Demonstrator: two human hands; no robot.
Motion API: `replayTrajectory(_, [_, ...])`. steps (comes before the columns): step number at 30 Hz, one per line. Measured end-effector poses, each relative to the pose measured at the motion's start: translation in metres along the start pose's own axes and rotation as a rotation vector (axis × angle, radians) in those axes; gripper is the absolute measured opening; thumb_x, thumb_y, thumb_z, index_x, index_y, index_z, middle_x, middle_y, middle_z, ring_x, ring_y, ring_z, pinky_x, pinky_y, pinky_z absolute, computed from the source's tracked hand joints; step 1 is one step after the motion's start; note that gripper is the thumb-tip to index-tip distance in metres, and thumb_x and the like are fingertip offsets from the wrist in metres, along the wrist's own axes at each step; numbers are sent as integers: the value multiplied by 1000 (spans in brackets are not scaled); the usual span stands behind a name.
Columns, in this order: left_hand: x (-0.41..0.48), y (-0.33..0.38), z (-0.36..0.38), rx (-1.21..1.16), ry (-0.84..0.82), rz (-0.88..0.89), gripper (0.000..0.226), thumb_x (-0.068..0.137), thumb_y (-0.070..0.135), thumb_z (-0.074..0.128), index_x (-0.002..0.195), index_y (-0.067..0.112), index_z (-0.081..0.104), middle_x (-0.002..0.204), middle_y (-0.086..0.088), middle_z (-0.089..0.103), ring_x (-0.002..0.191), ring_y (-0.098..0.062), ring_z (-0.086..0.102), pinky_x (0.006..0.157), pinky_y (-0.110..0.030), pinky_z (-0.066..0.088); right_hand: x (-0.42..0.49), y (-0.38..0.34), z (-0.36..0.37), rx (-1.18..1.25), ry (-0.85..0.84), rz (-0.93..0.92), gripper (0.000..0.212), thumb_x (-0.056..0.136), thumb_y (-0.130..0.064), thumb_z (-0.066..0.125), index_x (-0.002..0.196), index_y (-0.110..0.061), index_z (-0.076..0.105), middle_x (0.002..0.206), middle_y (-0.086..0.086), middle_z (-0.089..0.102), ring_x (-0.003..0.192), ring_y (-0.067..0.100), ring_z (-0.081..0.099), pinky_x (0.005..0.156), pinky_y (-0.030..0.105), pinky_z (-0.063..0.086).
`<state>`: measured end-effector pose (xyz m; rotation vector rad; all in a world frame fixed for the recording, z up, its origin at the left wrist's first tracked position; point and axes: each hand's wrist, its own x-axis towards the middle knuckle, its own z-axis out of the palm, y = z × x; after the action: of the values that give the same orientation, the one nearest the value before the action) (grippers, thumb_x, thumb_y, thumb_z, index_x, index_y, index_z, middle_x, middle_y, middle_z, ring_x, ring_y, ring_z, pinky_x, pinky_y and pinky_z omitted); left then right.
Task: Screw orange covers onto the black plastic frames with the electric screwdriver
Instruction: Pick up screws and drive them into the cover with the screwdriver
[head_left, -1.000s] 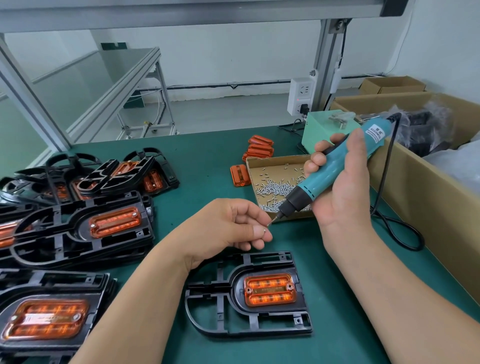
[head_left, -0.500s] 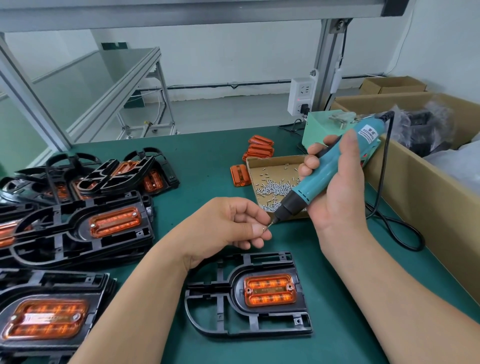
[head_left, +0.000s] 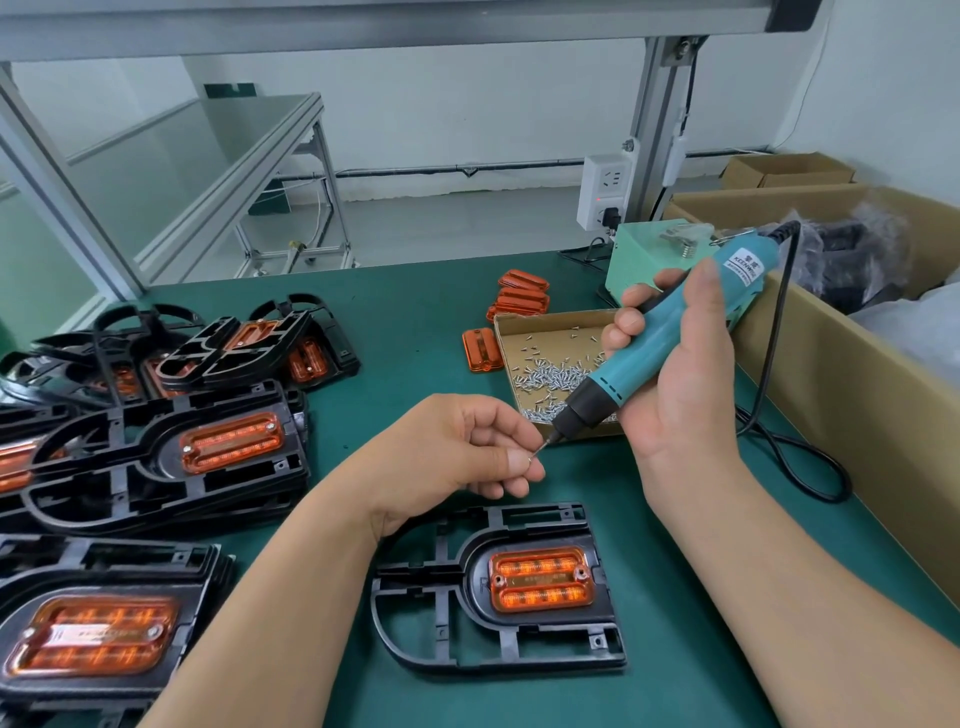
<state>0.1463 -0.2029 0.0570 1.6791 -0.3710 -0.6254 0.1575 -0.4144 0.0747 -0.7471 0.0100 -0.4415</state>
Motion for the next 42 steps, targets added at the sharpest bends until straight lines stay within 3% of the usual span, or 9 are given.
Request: replayTrajectory(42, [3, -5, -1, -56, -5, 4, 13, 98, 0, 69, 108, 8, 72, 100, -15, 79, 83, -17, 74, 72, -23, 60, -1, -1, 1, -1, 12, 5, 27, 108, -41, 57, 106, -14, 54, 83, 5, 65, 64, 13, 55, 61, 26, 50])
